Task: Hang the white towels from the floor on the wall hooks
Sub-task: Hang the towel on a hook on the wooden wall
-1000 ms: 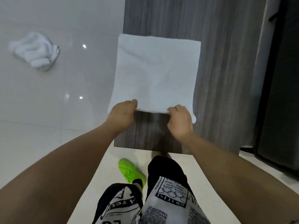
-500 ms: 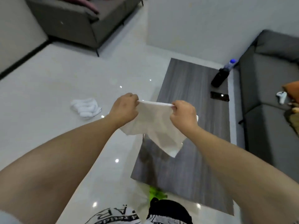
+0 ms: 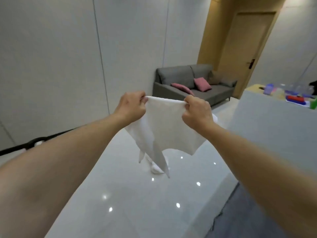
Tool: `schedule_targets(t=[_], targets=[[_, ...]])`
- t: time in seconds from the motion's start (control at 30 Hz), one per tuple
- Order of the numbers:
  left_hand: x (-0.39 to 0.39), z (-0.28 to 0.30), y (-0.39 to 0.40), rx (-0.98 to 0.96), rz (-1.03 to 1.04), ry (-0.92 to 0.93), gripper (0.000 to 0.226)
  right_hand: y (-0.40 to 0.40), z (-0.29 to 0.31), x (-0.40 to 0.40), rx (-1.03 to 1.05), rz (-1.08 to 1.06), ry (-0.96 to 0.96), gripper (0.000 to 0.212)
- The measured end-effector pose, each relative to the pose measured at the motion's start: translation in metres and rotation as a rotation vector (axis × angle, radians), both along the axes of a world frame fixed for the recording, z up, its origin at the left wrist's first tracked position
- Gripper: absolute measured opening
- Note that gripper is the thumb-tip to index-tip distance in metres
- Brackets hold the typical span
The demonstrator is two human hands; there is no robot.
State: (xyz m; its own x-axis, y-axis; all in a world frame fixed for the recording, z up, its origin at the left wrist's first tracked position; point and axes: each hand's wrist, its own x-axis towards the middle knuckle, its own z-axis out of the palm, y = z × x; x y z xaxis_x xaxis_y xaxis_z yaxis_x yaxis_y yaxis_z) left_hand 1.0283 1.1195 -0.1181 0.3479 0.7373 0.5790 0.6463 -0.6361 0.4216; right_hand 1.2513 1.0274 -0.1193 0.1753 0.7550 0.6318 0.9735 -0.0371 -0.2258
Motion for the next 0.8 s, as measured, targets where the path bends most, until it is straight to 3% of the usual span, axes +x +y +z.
schedule_targets(t=[0.2,0.53,0.8], targets=[[-0.197,0.023,0.027,0.039,0.318,-0.005,0.014,0.095,0.027,-0.174,0.093,0.333,-0.073,0.024],[-0.502,0.013,0.000,0.026,0.889,0.126,0.011,0.205,0.007,-0.497,0.099,0.986,-0.051,0.025],[-0.677,0.053,-0.048,0.018,1.273,0.148,0.013,0.238,0.036,-0.734,0.203,1.377,-0.001,0.025]])
